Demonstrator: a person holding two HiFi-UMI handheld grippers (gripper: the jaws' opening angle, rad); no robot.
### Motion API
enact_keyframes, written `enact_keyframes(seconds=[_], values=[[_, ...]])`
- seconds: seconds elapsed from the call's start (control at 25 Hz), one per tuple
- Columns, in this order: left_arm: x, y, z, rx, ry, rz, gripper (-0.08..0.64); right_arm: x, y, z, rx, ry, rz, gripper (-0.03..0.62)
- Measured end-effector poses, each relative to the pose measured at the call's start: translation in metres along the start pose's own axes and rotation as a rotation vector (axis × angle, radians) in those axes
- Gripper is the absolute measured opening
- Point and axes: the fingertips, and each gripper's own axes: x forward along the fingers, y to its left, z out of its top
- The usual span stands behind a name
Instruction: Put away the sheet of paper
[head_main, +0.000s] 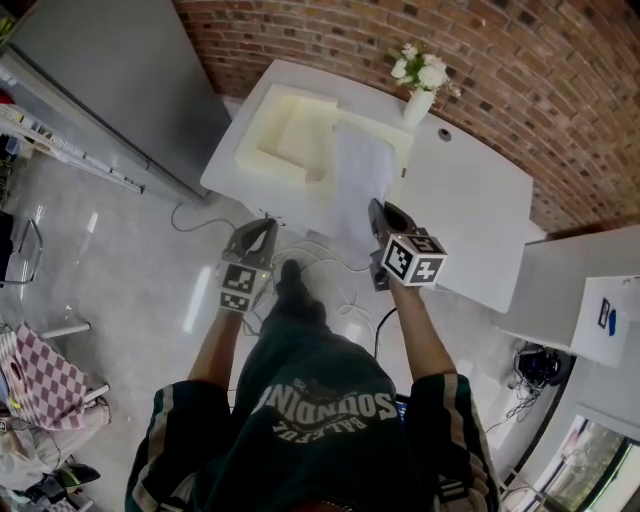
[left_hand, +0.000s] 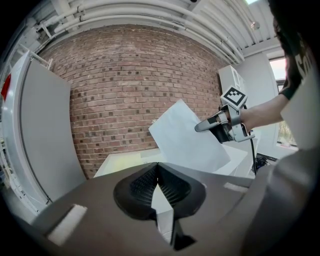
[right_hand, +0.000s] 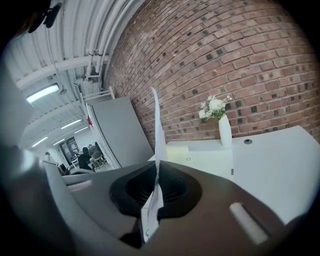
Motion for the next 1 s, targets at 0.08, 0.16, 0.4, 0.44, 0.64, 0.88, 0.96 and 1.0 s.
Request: enact_keyframes(seconds=[0.08,0.16,0.4,0.44,0.64,0.88,0.96,1.0], values=[[0.006,0.003,0.002,0.0,-0.004,-0.005,0.009,0.006,-0.002,0.001,0.007,-0.003,-0.004,0.0],[0.016,0.007,0.004,-0.002,-0.01,-0.015,0.009,0.013,-0.006,0.004,0.014,-0.004,-0.01,0.001],[0.053,0.026,0.005,-0.01,-0.007,-0.06,0.01,0.046,-0.02,0.021,0.024,-0.01,-0.034,0.0],[0.06,0.03,0.006,-0.012,-0.005,-0.066,0.009,0.053,-0.022,0.024,0.023,-0.007,-0.037,0.0],[0.092,0.048,0.006,-0.03,0.009,-0.088,0.009,0.086,-0.034,0.038,0.04,0.001,-0.044,0.001],[0.116,0.07,-0.003,-0.054,0.034,-0.09,0.009,0.124,-0.041,0.045,0.063,0.017,-0.034,0.001],[0.122,0.075,-0.005,-0.063,0.041,-0.089,0.009,0.136,-0.042,0.046,0.075,0.02,-0.025,0.0],[0.125,0.077,-0.007,-0.066,0.045,-0.089,0.01,0.142,-0.042,0.046,0.083,0.023,-0.022,0.0]])
